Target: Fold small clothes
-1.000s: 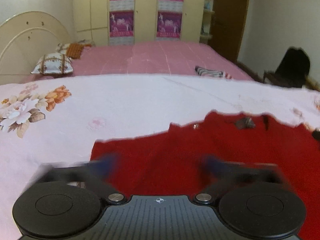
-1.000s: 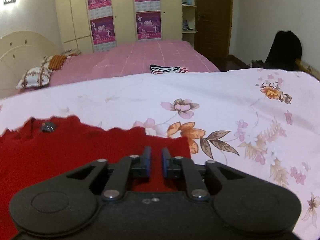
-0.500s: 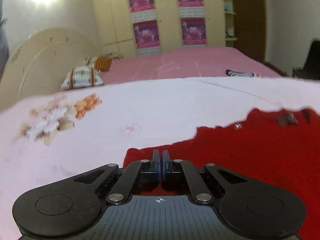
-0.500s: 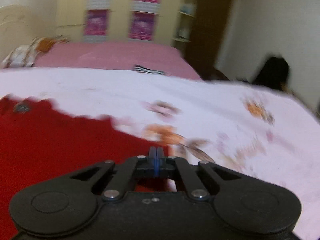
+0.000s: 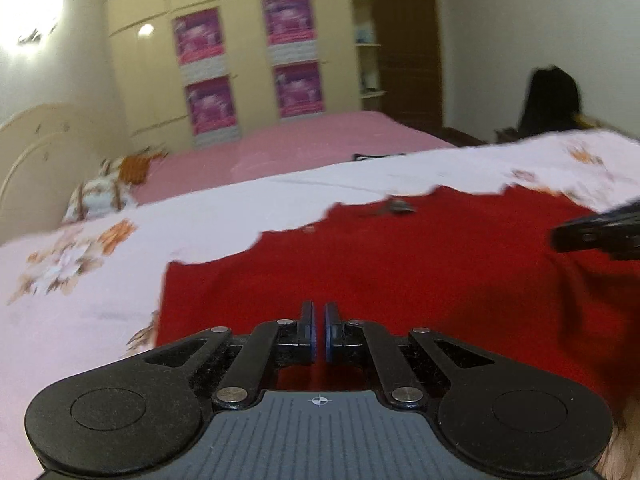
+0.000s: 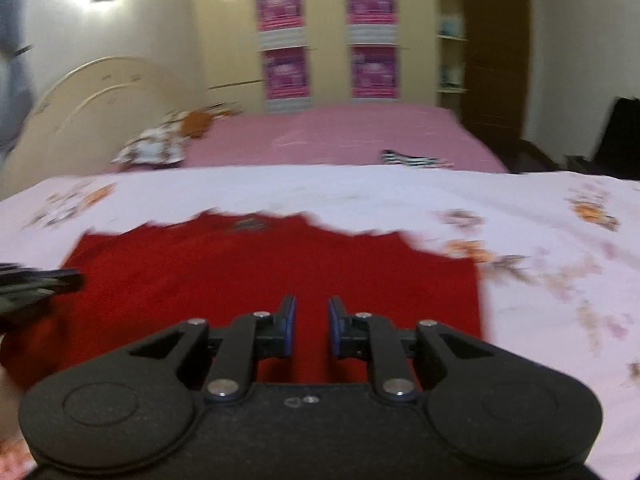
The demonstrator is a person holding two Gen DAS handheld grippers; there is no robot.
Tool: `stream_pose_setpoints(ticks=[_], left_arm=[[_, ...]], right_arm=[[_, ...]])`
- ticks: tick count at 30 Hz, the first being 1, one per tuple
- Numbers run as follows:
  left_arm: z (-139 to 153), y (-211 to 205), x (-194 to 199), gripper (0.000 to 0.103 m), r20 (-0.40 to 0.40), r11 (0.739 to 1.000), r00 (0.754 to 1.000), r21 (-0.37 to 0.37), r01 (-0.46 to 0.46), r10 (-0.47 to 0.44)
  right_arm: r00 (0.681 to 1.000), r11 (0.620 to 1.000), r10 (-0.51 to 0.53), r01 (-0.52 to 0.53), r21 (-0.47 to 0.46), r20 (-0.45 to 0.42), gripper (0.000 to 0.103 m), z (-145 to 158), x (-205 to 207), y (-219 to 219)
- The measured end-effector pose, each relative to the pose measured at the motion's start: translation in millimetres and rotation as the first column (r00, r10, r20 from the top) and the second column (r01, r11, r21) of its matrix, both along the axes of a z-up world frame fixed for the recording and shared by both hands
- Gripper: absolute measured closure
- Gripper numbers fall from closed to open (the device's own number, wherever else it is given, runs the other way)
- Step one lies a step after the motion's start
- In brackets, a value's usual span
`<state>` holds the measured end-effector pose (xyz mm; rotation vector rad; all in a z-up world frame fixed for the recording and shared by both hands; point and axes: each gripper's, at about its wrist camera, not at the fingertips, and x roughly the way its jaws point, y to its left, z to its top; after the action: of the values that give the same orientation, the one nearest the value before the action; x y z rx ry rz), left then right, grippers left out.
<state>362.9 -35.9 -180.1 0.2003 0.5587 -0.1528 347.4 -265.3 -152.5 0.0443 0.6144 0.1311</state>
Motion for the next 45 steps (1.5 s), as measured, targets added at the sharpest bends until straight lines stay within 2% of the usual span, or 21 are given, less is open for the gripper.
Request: stream_pose_setpoints(ticks=[2, 4, 5, 10, 11, 13, 15, 19, 20, 22, 26, 31, 34, 37, 38, 39, 40, 42, 43, 45], left_arm=[[-9.9, -3.1, 5.8, 0.100, -0.040, 0.999, 0.999, 0.032, -0.021, 0.022], [-17.4, 8.4, 5.6, 0.100, -0.020, 0.998, 0.998, 0.040, -0.055, 0.055], [-19.1, 15.7, 3.7, 0.100, -0.014, 0.996, 0.998, 0.056, -0.068, 0.069], [-6.8, 43.0, -9.7, 0.100, -0.052, 0.993, 0.992, 0.036, -0.115, 0.117], [-1.1, 47.0, -15.3, 0.100, -0.058, 0.991, 0.990, 0.011, -0.132, 0.132], [8.1, 49.8, -28.5, 0.100, -0.046, 0.991, 0.991, -0.038, -0.125, 0.123], [11.9, 43.8, -47.9, 0.100, -0.026, 0.996, 0.997, -0.035, -0.078, 0.077], [-14.6, 40.7, -59.6, 0.100, -0.108, 0.998, 0.992, -0.009, -0.065, 0.064], [-18.6, 44.6, -64.9, 0.100, -0.082, 0.998, 0.994, -0.014, -0.067, 0.066], [-19.3, 48.9, -72.0, 0.100, -0.070, 0.998, 0.995, 0.005, -0.070, 0.070], [-10.4, 59.8, -74.6, 0.100, -0.128, 0.994, 0.986, -0.027, -0.106, 0.102], [3.1, 53.4, -81.6, 0.100, -0.190, 0.993, 0.975, -0.006, -0.120, 0.117], [10.2, 48.9, -78.6, 0.100, -0.222, 0.991, 0.967, -0.010, -0.134, 0.128], [17.7, 47.8, -78.4, 0.098, -0.263, 0.987, 0.956, -0.056, -0.153, 0.133], [18.9, 47.3, -78.3, 0.077, -0.270, 0.985, 0.953, -0.063, -0.163, 0.140], [21.0, 46.2, -79.2, 0.019, -0.275, 0.982, 0.950, -0.066, -0.175, 0.151], [24.0, 44.7, -81.7, 0.000, -0.258, 0.979, 0.950, -0.059, -0.195, 0.174], [29.4, 41.3, -91.2, 0.000, -0.153, 0.982, 0.974, -0.070, -0.177, 0.165], [29.6, 39.5, -90.7, 0.000, -0.148, 0.984, 0.977, -0.065, -0.166, 0.155], [25.3, 38.3, -84.2, 0.000, -0.192, 0.982, 0.969, -0.070, -0.173, 0.157]], right_arm=[[1.000, 0.999, 0.016, -0.017, -0.042, -0.011, 0.088, -7.1, 3.2, 14.2], [0.999, 0.988, -0.011, 0.004, -0.153, -0.042, 0.089, -22.0, 11.9, 14.9], [1.000, 0.985, -0.014, 0.009, -0.173, -0.028, 0.089, -29.8, 11.4, 7.1], [0.995, 0.985, -0.084, 0.073, -0.159, -0.059, 0.090, -22.5, 5.5, -16.2], [0.994, 0.987, -0.092, 0.083, -0.140, -0.063, 0.088, -17.6, 1.2, -15.2], [0.997, 0.993, -0.073, 0.070, -0.100, -0.035, 0.084, -4.2, -16.7, -6.8], [0.999, 0.994, -0.035, 0.032, -0.105, -0.028, 0.085, -1.7, -31.3, 4.5], [0.997, 0.986, -0.008, -0.004, -0.166, -0.074, 0.083, -21.2, -48.2, 20.5], [0.995, 0.983, -0.022, 0.004, -0.185, -0.092, 0.083, -29.5, -49.5, 17.0], [0.997, 0.983, -0.045, 0.032, -0.180, -0.069, 0.083, -35.6, -58.9, 3.9], [0.991, 0.982, -0.094, 0.077, -0.174, -0.093, 0.083, -32.1, -70.3, -12.6], [0.987, 0.979, -0.107, 0.084, -0.185, -0.118, 0.080, -24.7, -76.7, -5.0], [0.992, 0.988, -0.082, 0.069, -0.141, -0.094, 0.073, -10.5, -77.2, 3.9], [0.997, 0.992, -0.039, 0.032, -0.120, -0.059, 0.065, 4.2, -77.7, 17.2], [0.998, 0.993, -0.026, 0.020, -0.115, -0.049, 0.064, 7.9, -78.1, 21.2], [0.999, 0.994, -0.016, 0.012, -0.111, -0.042, 0.060, 10.6, -78.2, 24.6], [0.999, 0.995, -0.006, 0.003, -0.104, -0.035, 0.057, 13.4, -77.2, 28.8], [1.000, 0.997, 0.005, -0.007, -0.079, -0.024, 0.054, 17.4, -76.2, 33.1], [1.000, 0.998, 0.009, -0.010, -0.066, -0.021, 0.054, 18.8, -75.7, 33.7], [1.000, 0.999, 0.011, -0.012, -0.045, -0.020, 0.054, 19.4, -73.5, 34.3]])
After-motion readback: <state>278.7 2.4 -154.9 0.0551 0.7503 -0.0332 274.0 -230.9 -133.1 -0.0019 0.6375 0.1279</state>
